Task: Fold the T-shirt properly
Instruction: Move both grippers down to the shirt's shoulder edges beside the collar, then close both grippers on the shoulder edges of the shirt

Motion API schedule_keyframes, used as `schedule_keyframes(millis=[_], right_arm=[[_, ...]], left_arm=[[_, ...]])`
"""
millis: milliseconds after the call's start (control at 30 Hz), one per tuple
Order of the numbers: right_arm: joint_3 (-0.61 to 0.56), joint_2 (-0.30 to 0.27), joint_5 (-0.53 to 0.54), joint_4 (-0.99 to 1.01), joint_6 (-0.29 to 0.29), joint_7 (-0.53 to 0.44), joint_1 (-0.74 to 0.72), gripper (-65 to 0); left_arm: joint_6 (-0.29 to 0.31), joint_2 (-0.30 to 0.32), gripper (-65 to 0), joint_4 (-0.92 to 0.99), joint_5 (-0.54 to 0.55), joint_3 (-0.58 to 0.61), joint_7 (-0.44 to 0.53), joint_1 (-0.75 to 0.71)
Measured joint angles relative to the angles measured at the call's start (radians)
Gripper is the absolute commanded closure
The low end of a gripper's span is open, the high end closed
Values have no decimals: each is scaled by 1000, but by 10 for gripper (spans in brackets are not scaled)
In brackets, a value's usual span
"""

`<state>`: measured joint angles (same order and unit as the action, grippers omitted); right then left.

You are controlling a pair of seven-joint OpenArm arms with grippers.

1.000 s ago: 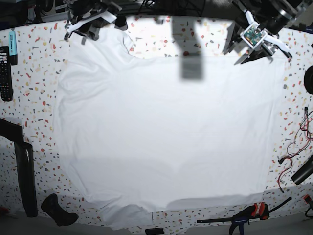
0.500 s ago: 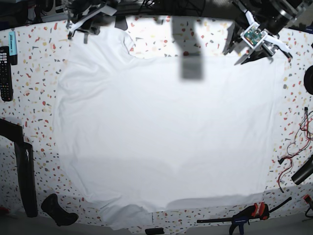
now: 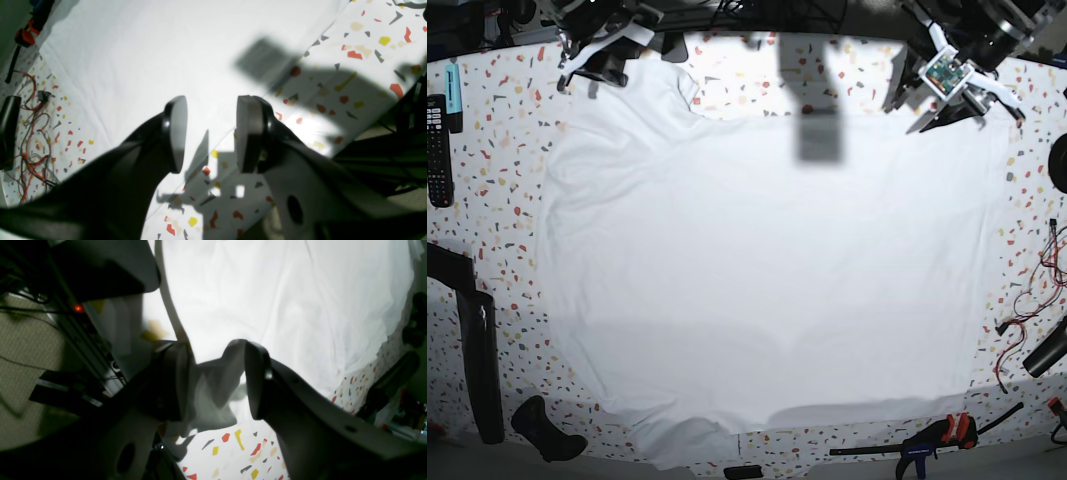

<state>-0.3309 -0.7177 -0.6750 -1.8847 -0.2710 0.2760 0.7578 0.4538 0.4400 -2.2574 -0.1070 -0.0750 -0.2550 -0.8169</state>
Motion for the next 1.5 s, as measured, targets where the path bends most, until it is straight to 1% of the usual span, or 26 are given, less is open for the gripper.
schedule_keyframes(millis=[133, 167, 267, 367, 400, 500, 567, 600, 633, 667, 733, 800, 833, 900, 967, 1100, 1167, 1200, 1233, 1300, 1333, 1367, 1500], right_arm=[[0, 0, 0, 0, 9, -11, -2, -272], [0, 0, 0, 0, 9, -11, -9, -248], [-3, 0, 5, 0, 5, -15, -28, -135], [-4, 0, 16, 0, 4, -18, -35, 0], [-5, 0, 16, 0, 4, -18, -35, 0], [-5, 0, 16, -2, 31, -14, -35, 0], [-7, 0, 24, -15, 76, 18, -35, 0], [-10, 0, 27, -26, 87, 48, -35, 0], [-12, 5, 28, -38, 114, 100, -35, 0], [-10, 10, 21, -51, 159, 170, -41, 0], [3, -4, 15, -92, 182, 217, -47, 0], [4, -7, 11, -125, 186, 212, -59, 0], [3, -5, 12, -138, 185, 209, -55, 0], [-3, 0, 16, -148, 177, 208, -44, 0], [-3, 2, 16, -152, 177, 208, -43, 0], [-2, -2, 16, -152, 178, 212, -51, 0], [-3, 0, 16, -152, 177, 212, -51, 0], [-3, 0, 16, -152, 177, 212, -48, 0], [-3, 0, 16, -152, 177, 212, -48, 0], [-3, 0, 16, -152, 177, 212, -49, 0], [-3, 0, 16, -152, 177, 212, -49, 0], [-3, 0, 16, -152, 177, 212, -48, 0], [-3, 0, 16, -152, 177, 212, -48, 0]], left_arm=[[0, 0, -237, 0, 0, 0, 0, 0], [0, 0, -237, 0, 0, 0, 0, 0], [0, 0, -237, 0, 0, 0, 0, 0], [0, 0, -237, 0, 0, 0, 0, 0], [0, 0, -237, 0, 0, 0, 0, 0], [0, 0, -237, 0, 0, 0, 0, 0], [-1, 0, -237, 0, -1, 0, 0, 1], [-1, 0, -237, 0, -8, 0, 0, 4], [-7, 0, -237, 0, -28, 1, -1, 10], [-10, 0, -237, 0, -60, 1, -13, 22], [-8, 0, -237, 0, -126, 1, -50, 45], [-11, 1, -237, 1, -172, 1, -90, 66], [-11, 8, -237, 4, -180, 1, -84, 75], [-6, 42, -237, 24, -209, 3, -35, 89], [-14, 66, -237, 69, -298, 3, -11, 102], [-7, 116, -237, 204, -373, 3, 24, 100], [-8, 140, -237, 283, -452, 4, 69, 100], [-24, 153, -237, 320, -479, 4, 87, 99], [-69, 160, -237, 355, -502, 4, 105, 98], [-163, 162, -237, 404, -545, 3, 99, 100], [-190, 163, -237, 422, -560, 3, 101, 100], [-193, 164, -237, 436, -582, 3, 113, 100], [-192, 161, -237, 481, -581, 5, 175, 100]])
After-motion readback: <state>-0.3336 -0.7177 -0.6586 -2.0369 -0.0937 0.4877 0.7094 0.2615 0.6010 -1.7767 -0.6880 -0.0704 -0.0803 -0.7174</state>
